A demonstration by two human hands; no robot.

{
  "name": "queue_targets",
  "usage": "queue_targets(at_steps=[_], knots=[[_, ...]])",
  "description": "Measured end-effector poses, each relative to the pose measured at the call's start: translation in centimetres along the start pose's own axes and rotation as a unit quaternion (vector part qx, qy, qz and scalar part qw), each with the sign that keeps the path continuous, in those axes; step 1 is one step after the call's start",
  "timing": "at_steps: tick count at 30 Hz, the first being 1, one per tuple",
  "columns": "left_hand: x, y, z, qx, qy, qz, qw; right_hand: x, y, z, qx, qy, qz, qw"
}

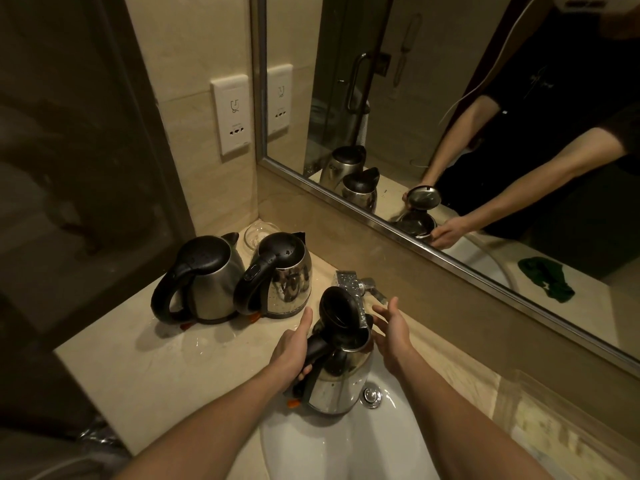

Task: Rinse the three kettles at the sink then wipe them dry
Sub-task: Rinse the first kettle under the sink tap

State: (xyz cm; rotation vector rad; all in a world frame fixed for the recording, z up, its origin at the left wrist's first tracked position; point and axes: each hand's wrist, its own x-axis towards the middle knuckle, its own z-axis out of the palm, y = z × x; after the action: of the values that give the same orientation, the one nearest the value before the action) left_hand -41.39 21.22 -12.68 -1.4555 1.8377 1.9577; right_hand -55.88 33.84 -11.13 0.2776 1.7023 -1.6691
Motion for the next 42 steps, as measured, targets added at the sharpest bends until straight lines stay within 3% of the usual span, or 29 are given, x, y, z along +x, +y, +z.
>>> queue_targets(at_steps=[42], knots=[[-0.03,-0.3,-0.19,-0.013,-0.001,-0.027,1.0,-0.76,-0.16,0.49,-0.011,0.01,0.006,1.0]])
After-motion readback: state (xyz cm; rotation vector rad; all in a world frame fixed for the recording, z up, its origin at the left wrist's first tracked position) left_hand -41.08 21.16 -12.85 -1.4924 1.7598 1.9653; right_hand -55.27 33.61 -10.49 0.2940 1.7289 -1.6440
